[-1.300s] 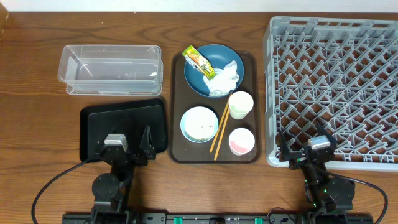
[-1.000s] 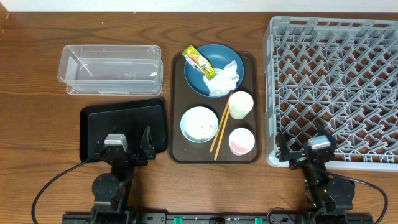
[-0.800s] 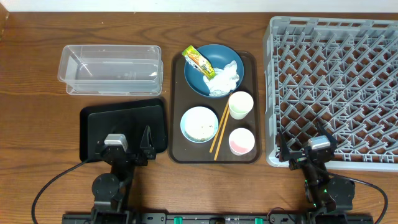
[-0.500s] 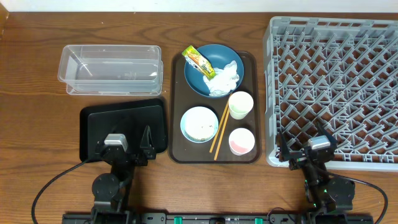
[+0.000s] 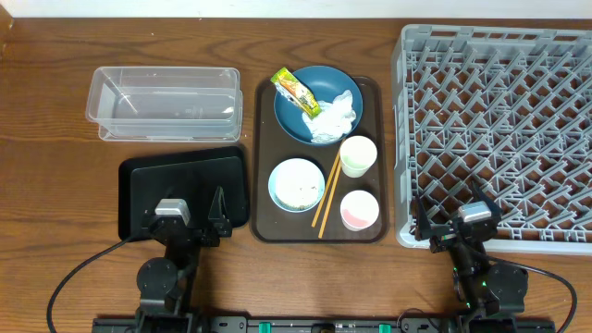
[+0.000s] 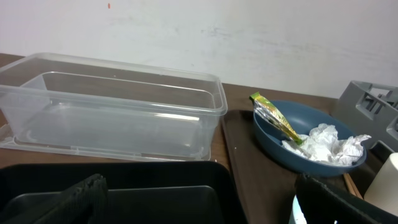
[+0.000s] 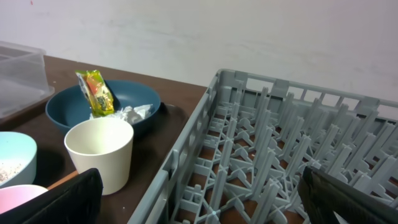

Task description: Sort waste into correct bins and load items into the dishwasher rack

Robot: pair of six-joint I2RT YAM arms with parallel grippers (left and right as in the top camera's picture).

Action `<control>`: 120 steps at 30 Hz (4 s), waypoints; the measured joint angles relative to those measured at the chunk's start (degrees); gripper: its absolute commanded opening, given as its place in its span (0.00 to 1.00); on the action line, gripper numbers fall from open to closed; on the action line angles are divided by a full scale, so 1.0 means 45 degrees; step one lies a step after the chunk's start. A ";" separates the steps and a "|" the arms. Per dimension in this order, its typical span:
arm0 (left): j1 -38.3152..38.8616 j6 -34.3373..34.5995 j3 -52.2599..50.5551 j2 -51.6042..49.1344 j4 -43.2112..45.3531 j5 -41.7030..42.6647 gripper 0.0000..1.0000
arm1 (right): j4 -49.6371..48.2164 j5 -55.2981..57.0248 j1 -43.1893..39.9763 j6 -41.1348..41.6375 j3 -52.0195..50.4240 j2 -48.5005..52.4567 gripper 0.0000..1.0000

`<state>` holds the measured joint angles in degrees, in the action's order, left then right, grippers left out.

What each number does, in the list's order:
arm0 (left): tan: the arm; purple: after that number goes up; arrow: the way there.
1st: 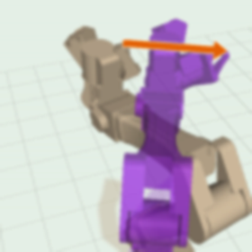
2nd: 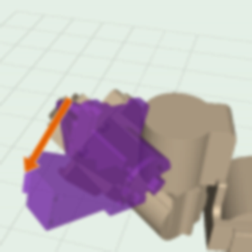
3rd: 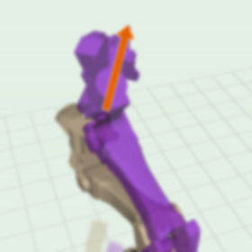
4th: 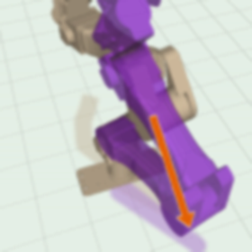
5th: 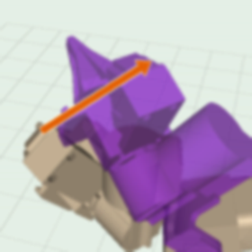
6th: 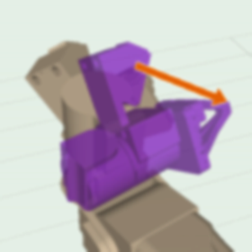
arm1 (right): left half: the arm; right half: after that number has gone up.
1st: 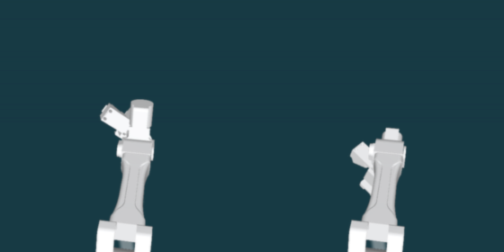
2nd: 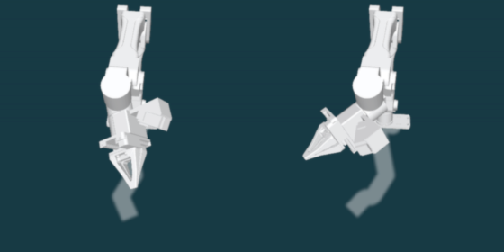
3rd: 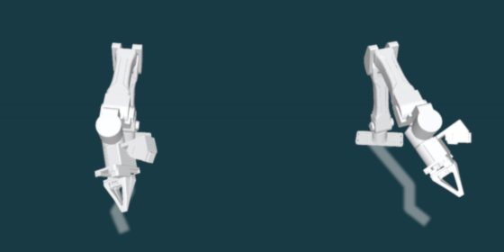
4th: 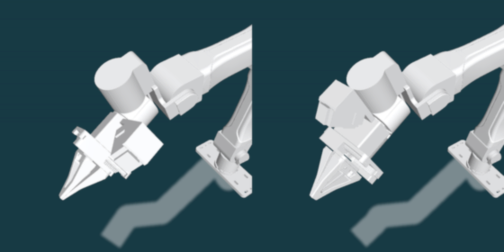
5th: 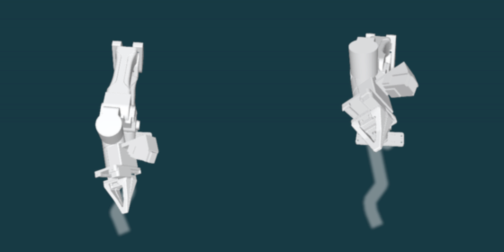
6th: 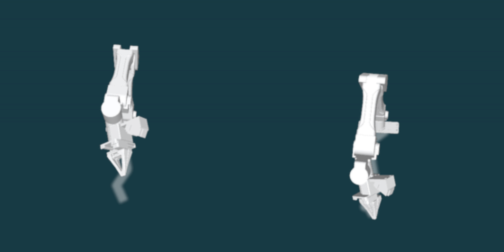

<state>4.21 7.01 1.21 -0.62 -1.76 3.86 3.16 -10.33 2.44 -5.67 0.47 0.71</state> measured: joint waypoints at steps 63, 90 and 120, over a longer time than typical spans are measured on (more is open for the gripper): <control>0.0000 0.0772 1.1832 -1.4032 -0.9262 0.0709 0.98 | 0.7159 -0.0053 0.0000 0.2433 1.0812 1.2240 0.99; 0.2531 0.4303 1.8360 -2.2663 -0.5207 0.1710 0.99 | 0.7383 -0.0087 0.0005 0.2725 1.0812 1.2206 0.99; 0.3687 0.6883 1.8408 -2.6583 -0.1836 0.2200 0.86 | 0.7640 -0.0087 0.0000 0.2725 1.0812 1.2206 0.99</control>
<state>20.80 37.98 84.05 -120.25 -10.02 13.76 37.54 -10.72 2.44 6.59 49.12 55.64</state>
